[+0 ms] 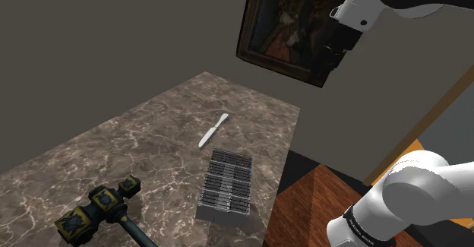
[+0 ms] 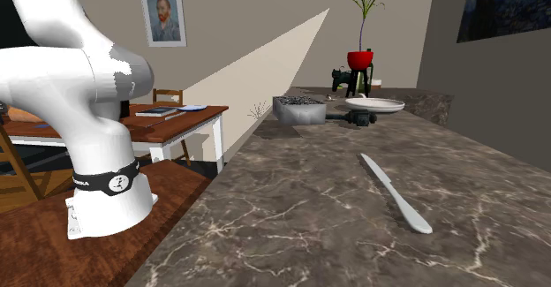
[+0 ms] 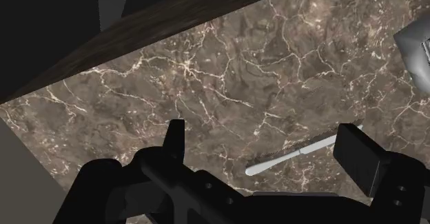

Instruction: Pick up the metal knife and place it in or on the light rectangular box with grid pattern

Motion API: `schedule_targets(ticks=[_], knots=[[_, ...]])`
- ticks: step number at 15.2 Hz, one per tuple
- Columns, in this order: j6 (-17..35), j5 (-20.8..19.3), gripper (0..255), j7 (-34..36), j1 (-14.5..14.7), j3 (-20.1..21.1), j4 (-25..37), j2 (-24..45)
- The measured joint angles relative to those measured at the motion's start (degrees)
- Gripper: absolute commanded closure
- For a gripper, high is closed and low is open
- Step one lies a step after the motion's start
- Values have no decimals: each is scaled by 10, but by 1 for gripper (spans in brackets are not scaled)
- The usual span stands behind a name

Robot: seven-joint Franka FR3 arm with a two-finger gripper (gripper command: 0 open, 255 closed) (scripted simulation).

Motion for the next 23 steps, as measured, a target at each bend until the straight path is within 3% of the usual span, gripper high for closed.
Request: schedule_targets(ticks=[4, 14, 19, 23], knots=[[24, 11, 0, 62, -6, 38, -15, 12], [101, 31, 0, 383, -48, 213, 30, 160], [135, -5, 0, 553, -78, 289, 88, 281], [149, -64, 0, 697, -90, 330, 153, 399]])
